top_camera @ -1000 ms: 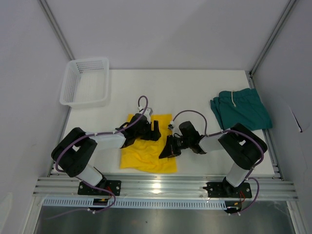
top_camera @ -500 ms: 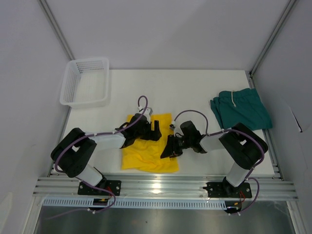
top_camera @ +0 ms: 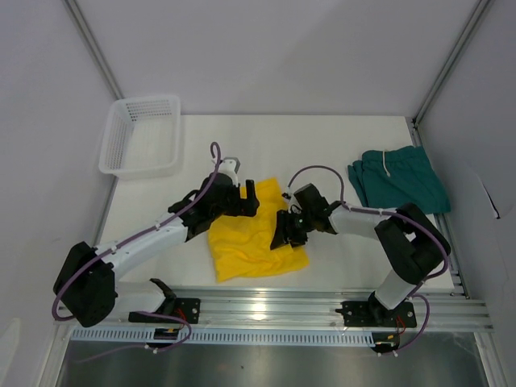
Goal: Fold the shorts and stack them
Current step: Fold the shorts
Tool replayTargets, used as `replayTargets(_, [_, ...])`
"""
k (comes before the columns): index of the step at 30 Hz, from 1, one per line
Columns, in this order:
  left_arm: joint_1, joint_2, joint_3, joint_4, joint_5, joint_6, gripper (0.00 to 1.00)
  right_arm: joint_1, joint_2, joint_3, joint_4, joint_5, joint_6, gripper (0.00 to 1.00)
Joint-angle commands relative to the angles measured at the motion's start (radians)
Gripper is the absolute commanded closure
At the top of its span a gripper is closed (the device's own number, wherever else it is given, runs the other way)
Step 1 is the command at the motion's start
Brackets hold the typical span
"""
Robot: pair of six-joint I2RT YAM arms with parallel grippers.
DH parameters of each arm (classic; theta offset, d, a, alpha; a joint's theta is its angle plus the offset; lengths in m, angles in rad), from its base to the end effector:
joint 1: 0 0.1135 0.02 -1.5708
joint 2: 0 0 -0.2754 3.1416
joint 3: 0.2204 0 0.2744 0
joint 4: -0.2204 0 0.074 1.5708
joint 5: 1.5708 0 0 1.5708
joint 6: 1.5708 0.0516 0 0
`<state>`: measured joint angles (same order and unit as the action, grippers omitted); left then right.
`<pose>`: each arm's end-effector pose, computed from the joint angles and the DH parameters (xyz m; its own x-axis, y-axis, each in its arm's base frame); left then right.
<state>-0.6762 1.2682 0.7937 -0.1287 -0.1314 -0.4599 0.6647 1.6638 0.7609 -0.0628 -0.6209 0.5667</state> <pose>0.2434 -0.1866 0.2364 -0.6345 -0.0550 -0.7710 0.2842 0.9110 -0.2989 0.2369 0.2238 0.1193 -0.9553 -0.1939 -0.2231 -0.2955 0.6403 0.7091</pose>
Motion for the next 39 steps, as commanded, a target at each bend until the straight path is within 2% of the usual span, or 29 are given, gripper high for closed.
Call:
replayTargets(1, [0.015, -0.042, 0.003, -0.091, -0.062, 0.029, 0.01, -0.014, 0.001, 0.104, -0.337, 0.396, -0.123, 0.51])
replayTargets(2, [0.015, -0.052, 0.001, -0.091, -0.065, 0.029, 0.01, -0.013, 0.005, 0.127, -0.366, 0.467, -0.136, 0.51])
replayTargets(7, [0.021, -0.001, 0.009, -0.141, -0.129, 0.027, 0.01, -0.078, 0.054, 0.247, -0.459, 0.558, -0.198, 0.50])
replayTargets(14, [0.032, 0.063, 0.016, -0.106, -0.132, -0.008, 0.01, -0.152, 0.171, 0.540, -0.529, 0.719, -0.278, 0.48])
replayTargets(16, [0.035, 0.078, 0.033, -0.109, -0.129, -0.006, 0.01, -0.146, 0.183, 0.604, -0.520, 0.829, -0.289, 0.36])
replayTargets(17, [0.035, 0.086, 0.047, -0.109, -0.129, -0.005, 0.01, -0.142, 0.177, 0.617, -0.516, 0.877, -0.300, 0.18])
replayTargets(18, [0.035, 0.094, 0.059, -0.108, -0.126, -0.003, 0.01, -0.136, 0.160, 0.629, -0.505, 0.964, -0.301, 0.12])
replayTargets(21, [0.035, 0.128, 0.071, -0.079, -0.117, -0.009, 0.01, -0.135, 0.091, 0.617, -0.471, 0.960, -0.309, 0.06])
replayTargets(25, [0.029, 0.172, 0.075, -0.031, -0.071, -0.020, 0.01, -0.142, -0.013, 0.553, -0.457, 0.934, -0.248, 0.08])
replayTargets(27, [0.018, 0.198, 0.088, -0.025, -0.080, -0.023, 0.01, -0.143, -0.071, 0.511, -0.474, 0.891, -0.147, 0.20])
replayTargets(29, [0.017, 0.226, 0.111, -0.028, -0.106, -0.026, 0.01, -0.145, -0.108, 0.428, -0.503, 0.874, -0.037, 0.28])
replayTargets(30, [0.017, 0.237, 0.131, -0.041, -0.117, -0.026, 0.01, -0.148, -0.131, 0.389, -0.508, 0.847, 0.026, 0.28])
replayTargets(31, [0.017, 0.246, 0.154, -0.049, -0.125, -0.026, 0.01, -0.146, -0.192, 0.340, -0.484, 0.817, 0.136, 0.27])
replayTargets(32, [0.018, 0.253, 0.162, -0.054, -0.131, -0.025, 0.01, -0.142, -0.235, 0.224, -0.417, 0.799, 0.204, 0.21])
replayTargets(34, [0.018, 0.278, 0.205, -0.066, -0.128, -0.025, 0.01, -0.087, -0.356, 0.108, -0.327, 0.794, 0.400, 0.11])
replayTargets(35, [0.018, 0.284, 0.213, -0.069, -0.119, -0.023, 0.01, -0.059, -0.392, 0.016, -0.252, 0.808, 0.462, 0.02])
replayTargets(39, [0.017, 0.277, 0.225, -0.083, -0.108, -0.029, 0.01, 0.030, -0.469, -0.080, -0.233, 0.956, 0.763, 0.00])
